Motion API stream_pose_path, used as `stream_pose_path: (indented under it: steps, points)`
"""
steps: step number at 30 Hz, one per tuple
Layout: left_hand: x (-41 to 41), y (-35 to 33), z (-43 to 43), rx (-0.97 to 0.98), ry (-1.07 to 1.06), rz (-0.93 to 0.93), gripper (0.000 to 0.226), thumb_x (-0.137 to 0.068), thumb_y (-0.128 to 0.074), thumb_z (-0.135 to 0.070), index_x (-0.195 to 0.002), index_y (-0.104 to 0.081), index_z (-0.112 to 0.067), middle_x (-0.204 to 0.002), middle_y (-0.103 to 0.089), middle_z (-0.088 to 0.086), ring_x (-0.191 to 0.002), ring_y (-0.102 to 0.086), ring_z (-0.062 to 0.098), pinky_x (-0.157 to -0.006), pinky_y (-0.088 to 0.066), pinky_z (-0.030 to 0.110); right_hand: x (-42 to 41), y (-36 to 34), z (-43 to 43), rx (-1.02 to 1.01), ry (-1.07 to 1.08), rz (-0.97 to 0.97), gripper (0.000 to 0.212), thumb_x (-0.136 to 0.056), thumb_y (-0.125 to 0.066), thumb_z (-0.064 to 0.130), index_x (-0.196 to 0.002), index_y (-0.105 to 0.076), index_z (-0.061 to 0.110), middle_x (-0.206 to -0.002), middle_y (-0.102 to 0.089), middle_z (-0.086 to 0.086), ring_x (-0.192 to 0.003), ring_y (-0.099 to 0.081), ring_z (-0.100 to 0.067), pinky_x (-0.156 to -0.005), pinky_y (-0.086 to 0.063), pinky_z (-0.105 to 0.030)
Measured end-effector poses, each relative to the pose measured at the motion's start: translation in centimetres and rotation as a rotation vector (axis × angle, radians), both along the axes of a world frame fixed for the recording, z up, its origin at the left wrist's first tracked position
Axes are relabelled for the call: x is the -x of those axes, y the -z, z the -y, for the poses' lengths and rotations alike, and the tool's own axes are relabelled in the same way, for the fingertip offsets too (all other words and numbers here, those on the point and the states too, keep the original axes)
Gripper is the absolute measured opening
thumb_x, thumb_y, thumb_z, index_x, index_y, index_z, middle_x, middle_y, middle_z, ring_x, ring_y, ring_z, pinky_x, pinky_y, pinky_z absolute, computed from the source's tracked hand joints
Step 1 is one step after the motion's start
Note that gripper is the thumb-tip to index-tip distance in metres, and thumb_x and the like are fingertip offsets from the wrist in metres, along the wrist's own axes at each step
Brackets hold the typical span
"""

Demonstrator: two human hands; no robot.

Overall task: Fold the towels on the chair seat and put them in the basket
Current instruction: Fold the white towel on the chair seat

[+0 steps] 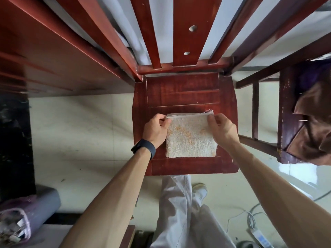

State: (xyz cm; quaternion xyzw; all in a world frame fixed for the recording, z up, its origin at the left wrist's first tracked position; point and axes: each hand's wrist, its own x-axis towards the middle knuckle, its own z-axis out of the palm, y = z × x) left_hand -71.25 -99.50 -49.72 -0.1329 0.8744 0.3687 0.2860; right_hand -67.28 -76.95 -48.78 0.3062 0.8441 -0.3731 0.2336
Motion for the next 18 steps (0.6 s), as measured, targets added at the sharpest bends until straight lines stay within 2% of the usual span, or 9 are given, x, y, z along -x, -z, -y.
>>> stream_pose_path:
  steps: [3,5,9,13,14,16,18]
  points:
    - [0.2,0.8,-0.2,0.006,-0.023,-0.018,0.024,-0.095,-0.060,-0.037,-0.104,-0.065,-0.016,-0.083,-0.065,-0.006,-0.078,-0.063,0.014,-0.073,-0.049,0.027,0.4,0.7,0.1,-0.034,-0.010,0.040,0.034,-0.102,-0.040,0.046,-0.100,-0.061,0.019,-0.074,-0.058,0.010,-0.065,-0.051,0.001,-0.055,-0.038,-0.024]
    - [0.4,1.2,-0.3,0.004,-0.040,-0.024,0.024,-0.095,-0.060,-0.039,-0.103,-0.065,-0.017,-0.080,-0.064,-0.008,-0.074,-0.061,0.011,-0.069,-0.047,0.024,0.7,1.0,0.2,-0.044,-0.005,0.060,0.034,-0.102,-0.040,0.046,-0.099,-0.061,0.020,-0.075,-0.060,0.009,-0.066,-0.055,-0.004,-0.054,-0.040,-0.022]
    - [0.6,1.9,-0.8,0.031,-0.070,-0.029,0.021,-0.093,-0.060,-0.042,-0.096,-0.065,-0.021,-0.074,-0.064,-0.013,-0.069,-0.061,0.008,-0.065,-0.049,0.024,1.0,1.9,0.5,-0.085,0.008,0.099,0.040,-0.100,-0.035,0.049,-0.104,-0.060,0.018,-0.084,-0.066,-0.004,-0.077,-0.065,-0.025,-0.071,-0.055,-0.037]
    - [0.6,2.5,-1.2,0.076,-0.049,-0.038,0.023,-0.093,-0.056,-0.046,-0.096,-0.061,-0.023,-0.078,-0.067,-0.008,-0.076,-0.067,0.018,-0.066,-0.054,0.032,0.5,2.6,1.2,-0.103,0.034,0.043,0.036,-0.101,-0.033,0.048,-0.104,-0.050,0.016,-0.098,-0.066,-0.011,-0.084,-0.063,-0.031,-0.076,-0.053,-0.044]
    - [0.4,2.5,-1.3,0.106,-0.031,-0.064,0.026,-0.094,-0.054,-0.048,-0.100,-0.058,-0.023,-0.082,-0.067,-0.005,-0.079,-0.066,0.021,-0.066,-0.054,0.036,0.2,2.5,1.5,-0.112,0.075,0.022,0.037,-0.101,-0.034,0.050,-0.109,-0.048,0.016,-0.104,-0.062,-0.011,-0.090,-0.062,-0.031,-0.080,-0.052,-0.046]
    - [-0.8,2.2,-1.4,0.203,0.035,-0.230,0.032,-0.094,-0.051,-0.047,-0.111,-0.055,-0.020,-0.098,-0.063,0.002,-0.089,-0.061,0.024,-0.069,-0.053,0.040,-1.1,2.3,2.3,-0.225,0.106,-0.101,0.043,-0.100,-0.039,0.052,-0.118,-0.047,0.014,-0.110,-0.055,-0.011,-0.097,-0.054,-0.030,-0.088,-0.048,-0.049]
    - [-2.6,1.7,-1.6,0.312,0.155,-0.450,0.037,-0.092,-0.054,-0.042,-0.117,-0.057,-0.014,-0.115,-0.059,0.008,-0.103,-0.056,0.027,-0.079,-0.050,0.041,-2.7,1.6,3.5,-0.369,-0.006,-0.278,0.041,-0.098,-0.047,0.045,-0.123,-0.050,0.013,-0.116,-0.052,-0.012,-0.102,-0.049,-0.030,-0.088,-0.044,-0.048]
